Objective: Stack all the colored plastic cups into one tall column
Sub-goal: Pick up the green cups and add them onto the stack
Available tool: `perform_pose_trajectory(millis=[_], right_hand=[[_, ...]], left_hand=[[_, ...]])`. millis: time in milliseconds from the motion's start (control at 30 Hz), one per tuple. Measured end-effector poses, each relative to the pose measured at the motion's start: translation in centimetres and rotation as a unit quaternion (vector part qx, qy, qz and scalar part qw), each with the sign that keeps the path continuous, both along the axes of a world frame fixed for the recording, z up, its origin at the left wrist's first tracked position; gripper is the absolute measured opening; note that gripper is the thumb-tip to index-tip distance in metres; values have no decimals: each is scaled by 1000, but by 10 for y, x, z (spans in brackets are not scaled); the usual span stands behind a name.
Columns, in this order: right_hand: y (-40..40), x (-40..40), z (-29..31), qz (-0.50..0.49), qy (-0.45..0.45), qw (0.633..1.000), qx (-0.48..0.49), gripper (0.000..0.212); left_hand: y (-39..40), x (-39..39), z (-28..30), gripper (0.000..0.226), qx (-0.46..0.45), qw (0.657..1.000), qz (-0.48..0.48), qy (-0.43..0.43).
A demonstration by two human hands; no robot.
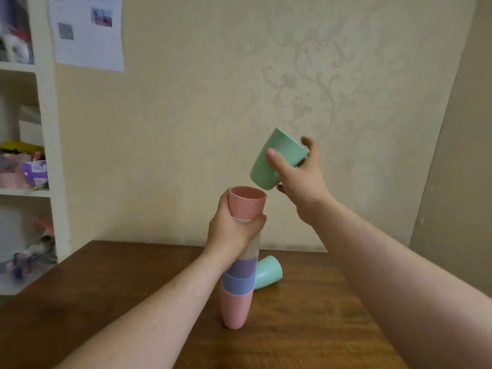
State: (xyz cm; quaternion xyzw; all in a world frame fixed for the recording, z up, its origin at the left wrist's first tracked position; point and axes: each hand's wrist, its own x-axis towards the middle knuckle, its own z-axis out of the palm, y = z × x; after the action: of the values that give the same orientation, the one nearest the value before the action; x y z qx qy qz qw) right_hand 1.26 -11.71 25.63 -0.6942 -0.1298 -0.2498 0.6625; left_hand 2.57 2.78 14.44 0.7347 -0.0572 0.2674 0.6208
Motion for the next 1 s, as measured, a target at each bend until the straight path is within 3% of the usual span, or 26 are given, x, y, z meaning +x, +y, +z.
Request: perform_pose_trajectory(millis=[100, 200, 300, 400, 533, 633, 733, 800, 900, 933, 1000], right_hand=[[20, -7, 10, 43, 4, 995, -87, 92], [28, -1, -8, 91, 63, 977, -182, 92], [26, 8, -30, 146, 104, 972, -153, 91], [25, 12, -39, 141, 87, 978, -130, 91], [22, 16, -44, 140, 59, 972, -178, 98], [6, 17, -54, 155, 87, 967, -183, 102], [-23, 33, -95, 66, 140, 968, -196, 78], [-48, 48, -135, -2, 185, 925, -332, 65], [-69, 52, -192, 3, 253, 771, -584, 78], [-73, 51, -209, 12, 267, 747, -609, 83], [-78, 46, -227, 13, 280, 754, -594, 91]], left_hand=[[-3, 2, 4, 61, 5, 1000, -5, 21], [-5, 4, 4, 59, 4, 1000, 3, 16], [-4, 6, -3, 60, -22, 1000, 5, 14], [-4, 9, -17, 64, -11, 999, -16, 47], [0, 4, -35, 63, -6, 998, -3, 59], [3, 1, -41, 61, -24, 998, -25, 47], [4, 1, -44, 71, -26, 998, -41, 44], [6, 5, -46, 69, -42, 998, -37, 39], [7, 8, -48, 65, -44, 997, -47, 38], [6, 8, -48, 66, -43, 997, -50, 35], [6, 9, -49, 67, -40, 997, -52, 32]])
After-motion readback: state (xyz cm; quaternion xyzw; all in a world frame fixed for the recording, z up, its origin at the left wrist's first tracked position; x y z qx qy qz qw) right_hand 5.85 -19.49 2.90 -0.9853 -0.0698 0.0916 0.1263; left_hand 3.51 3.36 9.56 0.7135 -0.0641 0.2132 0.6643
